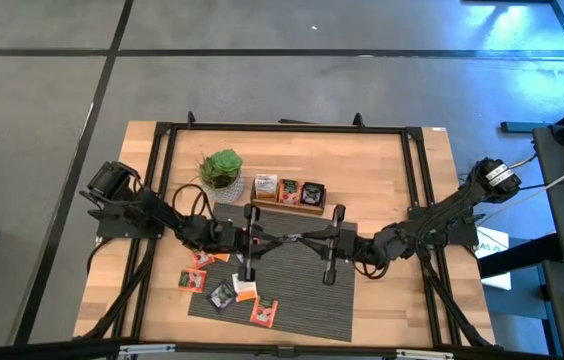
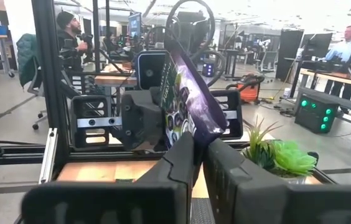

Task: Pick & Place Tea
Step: Put the blue tea bag into the right section of the wooden organizer

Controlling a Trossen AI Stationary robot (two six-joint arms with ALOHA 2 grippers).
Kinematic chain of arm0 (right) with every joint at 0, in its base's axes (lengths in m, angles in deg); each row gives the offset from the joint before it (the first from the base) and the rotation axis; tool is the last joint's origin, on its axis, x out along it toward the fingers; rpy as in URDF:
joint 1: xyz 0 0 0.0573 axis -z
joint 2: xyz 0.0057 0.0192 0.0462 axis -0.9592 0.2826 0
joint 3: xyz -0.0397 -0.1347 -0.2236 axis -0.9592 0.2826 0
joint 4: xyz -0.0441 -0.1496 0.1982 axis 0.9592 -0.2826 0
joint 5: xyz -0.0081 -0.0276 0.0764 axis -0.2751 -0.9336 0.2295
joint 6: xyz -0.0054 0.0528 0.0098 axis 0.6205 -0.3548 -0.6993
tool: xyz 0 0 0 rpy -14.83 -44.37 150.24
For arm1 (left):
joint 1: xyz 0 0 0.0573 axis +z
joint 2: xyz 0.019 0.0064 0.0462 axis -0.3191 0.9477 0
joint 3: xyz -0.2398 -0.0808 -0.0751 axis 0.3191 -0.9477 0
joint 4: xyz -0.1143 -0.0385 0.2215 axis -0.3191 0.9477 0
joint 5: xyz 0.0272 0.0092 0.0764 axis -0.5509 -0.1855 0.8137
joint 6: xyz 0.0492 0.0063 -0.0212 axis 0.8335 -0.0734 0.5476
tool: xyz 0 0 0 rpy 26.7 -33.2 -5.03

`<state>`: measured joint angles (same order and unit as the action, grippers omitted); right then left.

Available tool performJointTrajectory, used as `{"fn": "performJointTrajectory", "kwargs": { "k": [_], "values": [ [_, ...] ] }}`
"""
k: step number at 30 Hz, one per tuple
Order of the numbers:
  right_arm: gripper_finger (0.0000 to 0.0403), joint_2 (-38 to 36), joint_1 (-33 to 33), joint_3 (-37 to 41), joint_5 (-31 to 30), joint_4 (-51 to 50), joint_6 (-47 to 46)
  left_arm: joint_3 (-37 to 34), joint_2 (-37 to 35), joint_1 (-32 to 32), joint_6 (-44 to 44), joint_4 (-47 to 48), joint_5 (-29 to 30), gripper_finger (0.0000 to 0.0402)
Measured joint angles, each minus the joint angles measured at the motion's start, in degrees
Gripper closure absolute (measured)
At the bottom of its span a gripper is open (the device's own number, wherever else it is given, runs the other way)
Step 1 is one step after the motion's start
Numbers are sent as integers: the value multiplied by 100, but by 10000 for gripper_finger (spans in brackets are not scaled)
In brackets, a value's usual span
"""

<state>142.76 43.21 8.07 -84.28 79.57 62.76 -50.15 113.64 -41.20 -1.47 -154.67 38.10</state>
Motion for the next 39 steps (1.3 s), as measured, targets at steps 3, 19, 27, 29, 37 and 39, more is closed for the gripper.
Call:
{"fn": "performJointTrajectory", "kwargs": {
  "k": [3, 19, 27, 29, 37, 39],
  "values": [
    [368, 0, 0, 0, 42, -112, 46, 0, 0, 0, 0, 23, -1, 397],
    [205, -1031, -31, 0, 585, -4272, -1958, 4, -4, 118, -1739, 1911, 207, 399],
    [194, -864, 223, 0, 1422, -4360, -2238, 194, -4, 325, -3011, 3699, -385, 399],
    [194, -777, 372, 0, 1641, -4269, -2231, 348, -4, 321, -2990, 4102, -384, 399],
    [194, -511, 865, 0, 2758, -4080, -2268, 756, -4, 319, -2922, 5151, -323, 399],
    [194, -475, 901, 0, 2888, -4062, -2275, 761, -4, 319, -2925, 5146, -316, 399]
  ]
}}
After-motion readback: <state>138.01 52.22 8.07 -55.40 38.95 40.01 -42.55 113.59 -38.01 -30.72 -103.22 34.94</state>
